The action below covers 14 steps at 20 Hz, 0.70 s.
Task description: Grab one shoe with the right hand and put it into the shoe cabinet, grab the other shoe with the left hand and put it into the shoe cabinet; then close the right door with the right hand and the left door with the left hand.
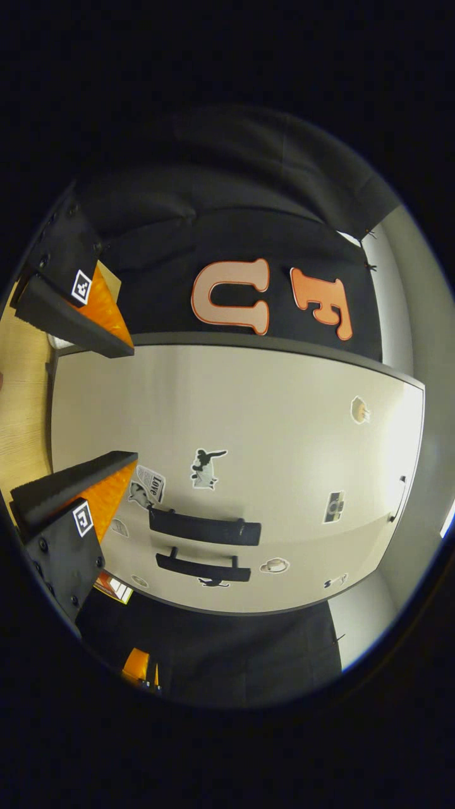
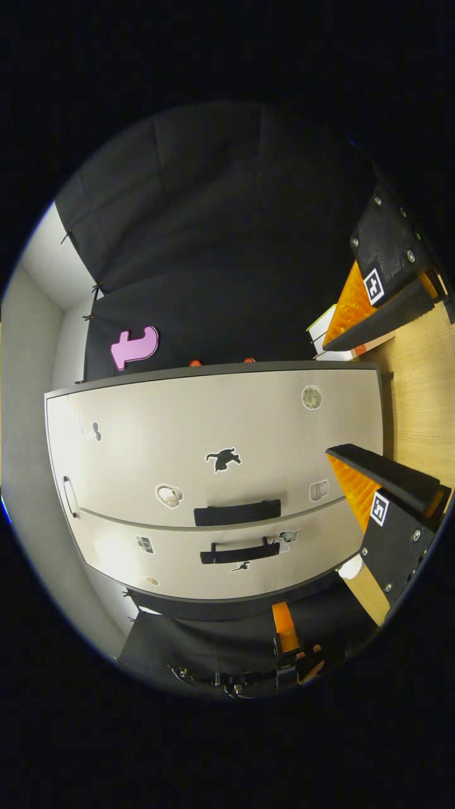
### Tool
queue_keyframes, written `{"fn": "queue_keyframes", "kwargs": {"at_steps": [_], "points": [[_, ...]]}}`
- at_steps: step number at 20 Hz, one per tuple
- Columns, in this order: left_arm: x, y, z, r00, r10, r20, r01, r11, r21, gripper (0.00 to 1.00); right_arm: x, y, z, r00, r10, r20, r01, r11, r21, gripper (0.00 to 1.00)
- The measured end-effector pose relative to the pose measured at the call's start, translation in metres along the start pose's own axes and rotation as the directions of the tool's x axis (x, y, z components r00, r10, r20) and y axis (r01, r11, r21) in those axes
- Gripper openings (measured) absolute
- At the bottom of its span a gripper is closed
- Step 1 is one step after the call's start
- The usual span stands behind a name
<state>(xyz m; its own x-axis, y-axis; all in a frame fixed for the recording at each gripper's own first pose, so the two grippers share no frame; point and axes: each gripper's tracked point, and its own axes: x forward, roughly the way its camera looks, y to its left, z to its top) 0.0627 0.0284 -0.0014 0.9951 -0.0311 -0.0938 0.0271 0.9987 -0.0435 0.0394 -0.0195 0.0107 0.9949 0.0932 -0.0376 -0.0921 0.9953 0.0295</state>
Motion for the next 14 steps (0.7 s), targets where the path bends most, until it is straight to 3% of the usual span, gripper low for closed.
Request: {"fn": "queue_keyframes", "kwargs": {"at_steps": [9, 14], "points": [[-0.068, 0.088, 0.065, 0.993, 0.105, 0.055, -0.105, 0.994, -0.007, 0.97, -0.026, -0.009, 0.088, 0.993, -0.011, 0.119, 0.021, 0.996, -0.081, 0.91], [-0.084, 0.126, 0.082, 0.981, 0.178, 0.083, -0.177, 0.984, -0.018, 0.97, -0.038, -0.018, 0.107, 0.99, -0.026, 0.141, 0.04, 0.994, -0.097, 0.91]]}}
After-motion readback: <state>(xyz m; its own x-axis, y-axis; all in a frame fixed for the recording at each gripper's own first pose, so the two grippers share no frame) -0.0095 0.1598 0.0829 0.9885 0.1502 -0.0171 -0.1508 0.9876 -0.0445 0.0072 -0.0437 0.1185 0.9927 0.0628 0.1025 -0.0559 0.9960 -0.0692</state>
